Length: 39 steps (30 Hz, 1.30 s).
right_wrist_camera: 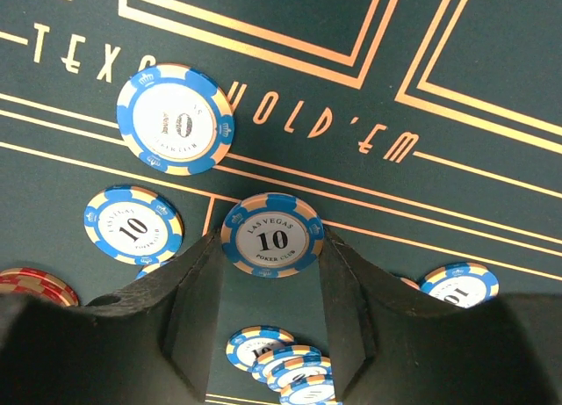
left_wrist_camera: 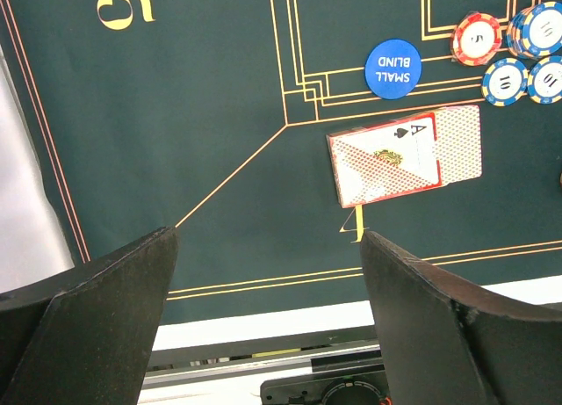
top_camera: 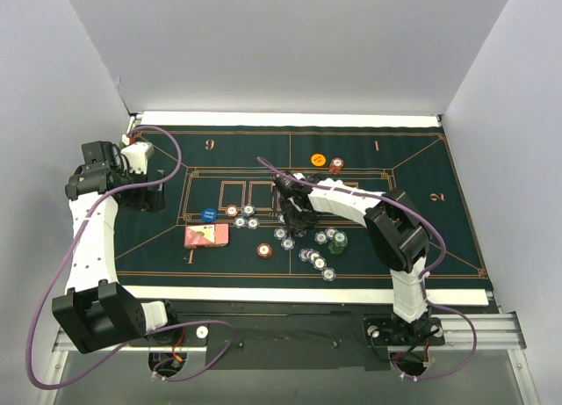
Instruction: Distribute texas hold em gaming equipment
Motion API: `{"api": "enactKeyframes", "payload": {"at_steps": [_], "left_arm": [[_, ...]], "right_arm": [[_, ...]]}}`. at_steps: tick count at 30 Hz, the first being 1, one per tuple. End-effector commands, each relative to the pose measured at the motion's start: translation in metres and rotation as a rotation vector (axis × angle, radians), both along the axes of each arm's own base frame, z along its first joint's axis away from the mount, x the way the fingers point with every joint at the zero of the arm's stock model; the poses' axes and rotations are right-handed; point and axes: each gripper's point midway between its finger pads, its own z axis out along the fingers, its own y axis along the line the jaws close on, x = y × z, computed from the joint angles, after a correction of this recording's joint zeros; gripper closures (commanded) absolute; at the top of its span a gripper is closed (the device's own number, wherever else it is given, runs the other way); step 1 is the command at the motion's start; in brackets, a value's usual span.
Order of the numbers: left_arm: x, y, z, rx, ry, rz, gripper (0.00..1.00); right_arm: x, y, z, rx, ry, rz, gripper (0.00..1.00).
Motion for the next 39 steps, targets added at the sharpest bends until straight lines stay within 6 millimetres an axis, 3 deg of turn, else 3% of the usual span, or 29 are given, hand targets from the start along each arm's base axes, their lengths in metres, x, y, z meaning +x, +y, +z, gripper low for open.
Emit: {"api": "enactKeyframes", "payload": {"at_steps": [1,6,14,19,24,25,26,27,33,39], "left_arm": [[0.004,0.004,0.017,0.028,-0.062,-0.005,0.04],[0.005,0.004,0.017,0.025,-0.061,-0.003,0.04],[0.005,0.004,0.015,0.026,-0.056,-0.006,0.04],[0.005,0.005,0.015,0.027,-0.056,-0.008,0.04],[0.007,0.005,0.015,0.028,-0.056,-0.015,0.04],[0.007,0.005,0.016,0.030,-0.056,-0.016,0.04],[0.007,0.006,0.015,0.030,-0.054,-0.017,0.04],[0.008,0.005,0.015,0.027,-0.052,-0.019,0.04],[0.010,0.005,0.013,0.023,-0.047,-0.028,0.04],[0.018,0.004,0.007,-0.003,-0.026,-0.030,0.04]], "right_arm": [[-0.023,-0.038,-0.023,-0.117,0.075,-0.053,0.73],[-0.024,-0.047,-0.020,-0.110,0.064,-0.102,0.89],[0.006,-0.069,0.018,-0.047,-0.011,-0.223,0.96],[0.056,-0.085,0.053,0.002,-0.084,-0.330,0.97],[0.130,-0.135,0.084,0.047,-0.173,-0.531,0.97],[0.135,-0.143,0.076,0.020,-0.156,-0.552,0.97],[0.153,-0.154,0.089,0.038,-0.193,-0.587,0.97],[0.159,-0.166,0.079,0.017,-0.169,-0.615,0.97],[0.213,-0.191,0.084,-0.004,-0.218,-0.673,0.97],[0.233,-0.201,0.054,-0.028,-0.171,-0.684,0.96]]}}
